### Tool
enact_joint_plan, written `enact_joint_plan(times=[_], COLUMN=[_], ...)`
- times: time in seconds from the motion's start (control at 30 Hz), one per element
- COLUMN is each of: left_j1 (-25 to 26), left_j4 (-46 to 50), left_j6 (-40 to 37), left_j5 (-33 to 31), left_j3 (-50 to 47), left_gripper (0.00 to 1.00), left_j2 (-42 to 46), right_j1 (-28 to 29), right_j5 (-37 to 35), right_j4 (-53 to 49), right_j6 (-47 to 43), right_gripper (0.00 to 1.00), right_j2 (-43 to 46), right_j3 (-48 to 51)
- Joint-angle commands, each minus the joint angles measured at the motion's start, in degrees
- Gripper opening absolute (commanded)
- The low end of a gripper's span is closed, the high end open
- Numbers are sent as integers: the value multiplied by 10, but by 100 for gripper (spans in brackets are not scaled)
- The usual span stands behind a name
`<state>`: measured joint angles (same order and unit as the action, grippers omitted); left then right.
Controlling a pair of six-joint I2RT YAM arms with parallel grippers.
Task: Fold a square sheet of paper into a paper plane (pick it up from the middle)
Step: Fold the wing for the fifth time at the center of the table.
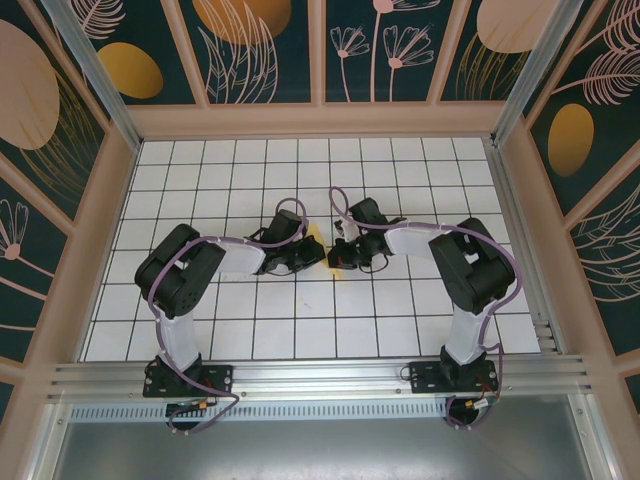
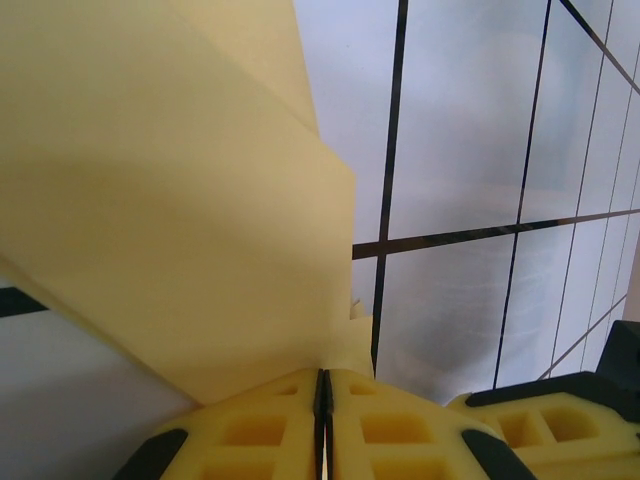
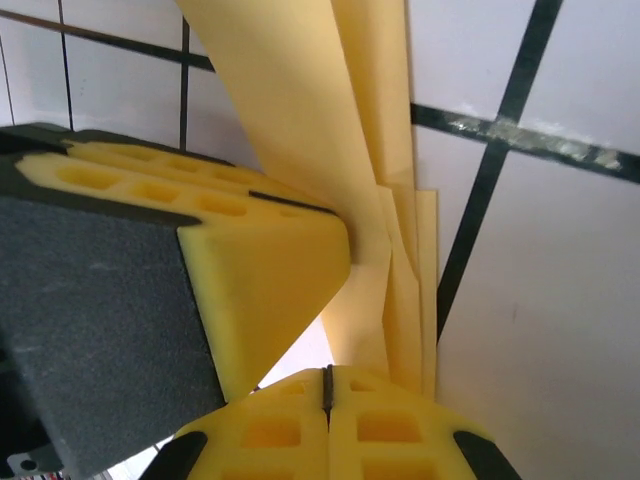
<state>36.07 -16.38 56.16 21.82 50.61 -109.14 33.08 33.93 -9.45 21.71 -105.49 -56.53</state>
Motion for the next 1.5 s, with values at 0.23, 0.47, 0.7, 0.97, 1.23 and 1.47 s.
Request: enact_joint_plan(times=[0.23, 0.47, 0.7, 0.97, 1.23, 1.47], left_j1=[-9, -20, -49, -84, -112, -132], left_j4=[55, 61, 54, 63, 87, 81], left_j6=[-25, -47, -76, -113, -148, -155], left_j5=[-69, -64, -53, -39, -42, -41], left_j3=[7, 30, 40, 72, 100, 95], left_gripper=[15, 18, 20, 23, 24, 24], left_j2=[-32, -33, -37, -54, -75, -80], right_j1=[-1, -14, -14, -14, -14, -14], right_j5=[-51, -68, -71, -71, -72, -70], right_j4=[-28, -36, -37, -39, -39, -36], right_j6=[-8, -15, -16, -17, -17, -16], right_gripper=[1, 1, 0, 0, 0, 0], right_j2=[-26, -33, -32, -34, -35, -36], right_j3=[13, 56, 73, 74, 75, 77])
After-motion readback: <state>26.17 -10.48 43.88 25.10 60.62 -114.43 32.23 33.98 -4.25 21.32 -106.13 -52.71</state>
